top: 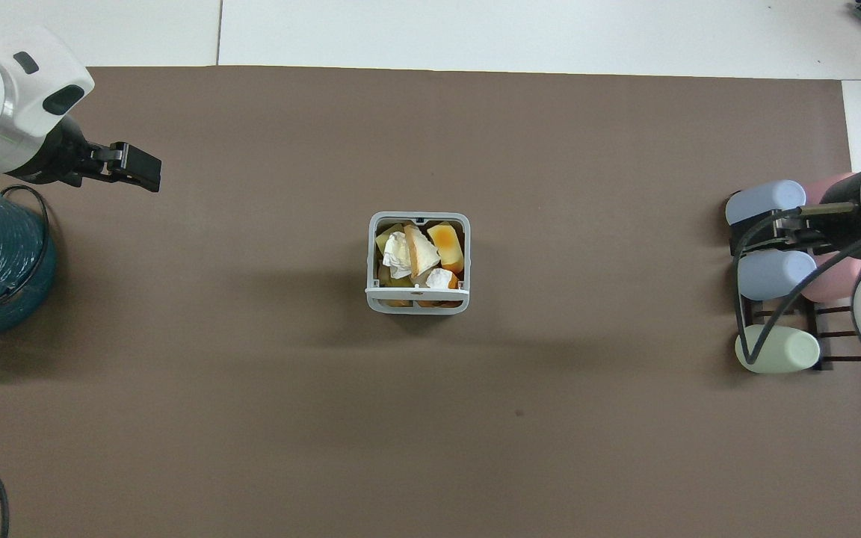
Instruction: Close trash can lid
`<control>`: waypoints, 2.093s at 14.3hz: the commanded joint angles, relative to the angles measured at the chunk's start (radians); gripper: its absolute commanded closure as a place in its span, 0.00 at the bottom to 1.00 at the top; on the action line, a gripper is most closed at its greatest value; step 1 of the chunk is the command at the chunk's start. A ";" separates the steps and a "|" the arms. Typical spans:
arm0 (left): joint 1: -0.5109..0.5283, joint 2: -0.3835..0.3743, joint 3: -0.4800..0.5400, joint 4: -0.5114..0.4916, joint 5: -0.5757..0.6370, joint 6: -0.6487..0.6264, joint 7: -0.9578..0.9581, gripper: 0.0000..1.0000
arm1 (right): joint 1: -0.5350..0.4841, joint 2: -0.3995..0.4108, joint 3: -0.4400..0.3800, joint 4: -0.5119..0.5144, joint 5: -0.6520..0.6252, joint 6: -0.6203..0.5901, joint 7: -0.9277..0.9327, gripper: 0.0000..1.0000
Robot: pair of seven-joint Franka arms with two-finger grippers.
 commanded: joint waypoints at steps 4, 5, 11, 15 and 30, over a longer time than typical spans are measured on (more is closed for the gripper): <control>-0.015 -0.035 -0.014 -0.046 -0.008 0.029 -0.008 0.00 | -0.005 -0.026 -0.005 -0.033 0.020 0.023 -0.027 0.00; -0.049 -0.035 -0.014 -0.048 -0.008 0.033 -0.009 0.00 | -0.005 -0.026 -0.004 -0.033 0.020 0.023 -0.027 0.00; -0.317 -0.110 -0.015 -0.224 -0.010 0.206 -0.251 0.00 | -0.005 -0.026 -0.004 -0.033 0.020 0.023 -0.027 0.00; -0.411 -0.130 -0.020 -0.249 -0.016 0.190 -0.363 0.00 | -0.005 -0.026 -0.004 -0.033 0.020 0.023 -0.027 0.00; -0.526 -0.199 -0.024 -0.497 -0.134 0.531 -0.459 0.57 | -0.005 -0.026 -0.005 -0.033 0.020 0.023 -0.027 0.00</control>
